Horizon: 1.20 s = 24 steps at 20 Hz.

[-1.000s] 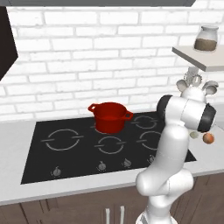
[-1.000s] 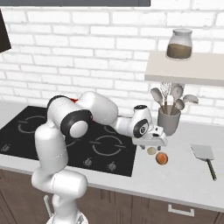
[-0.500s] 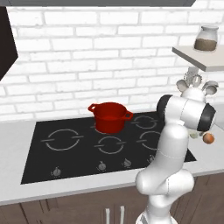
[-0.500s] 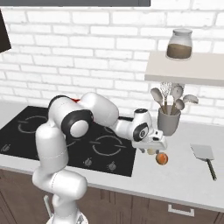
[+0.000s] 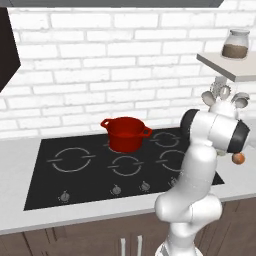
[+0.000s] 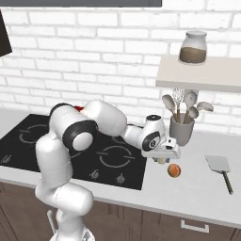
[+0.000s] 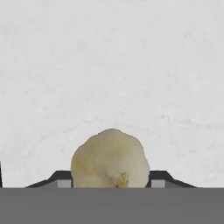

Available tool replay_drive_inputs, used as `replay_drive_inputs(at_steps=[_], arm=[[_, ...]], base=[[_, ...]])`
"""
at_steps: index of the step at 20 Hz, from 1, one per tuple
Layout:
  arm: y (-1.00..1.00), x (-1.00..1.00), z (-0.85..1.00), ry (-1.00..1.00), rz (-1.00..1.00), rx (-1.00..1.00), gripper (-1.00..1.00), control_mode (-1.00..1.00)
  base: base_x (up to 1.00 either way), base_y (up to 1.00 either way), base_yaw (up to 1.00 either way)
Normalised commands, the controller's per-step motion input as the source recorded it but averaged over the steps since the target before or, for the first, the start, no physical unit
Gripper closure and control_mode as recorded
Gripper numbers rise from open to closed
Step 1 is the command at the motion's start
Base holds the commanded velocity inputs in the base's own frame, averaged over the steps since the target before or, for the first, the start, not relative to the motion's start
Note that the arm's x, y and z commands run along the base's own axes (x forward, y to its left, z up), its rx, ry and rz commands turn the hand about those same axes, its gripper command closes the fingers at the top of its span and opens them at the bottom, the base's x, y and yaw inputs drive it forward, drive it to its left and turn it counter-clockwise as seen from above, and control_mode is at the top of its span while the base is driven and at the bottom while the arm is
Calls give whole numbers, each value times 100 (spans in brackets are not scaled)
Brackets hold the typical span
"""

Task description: Put the onion and garlic in the pot. Retrieve the spatula and lightly stir the vegetables in the pot.

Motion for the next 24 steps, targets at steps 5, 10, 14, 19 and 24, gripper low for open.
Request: replay_drive_inputs(at_steps=[5, 10, 14, 19, 24], arm=[[87, -84, 100, -22, 32, 10, 100, -100], [100, -17, 97, -7, 32, 6, 100, -100], [100, 15, 93, 0, 23, 2, 100, -100], [100, 39, 85, 13, 21, 0, 100, -100], [100, 46, 82, 19, 19, 0, 100, -100]], base=[[0, 0, 0], [0, 0, 0], [0, 0, 0], [0, 0, 0], [0, 0, 0]])
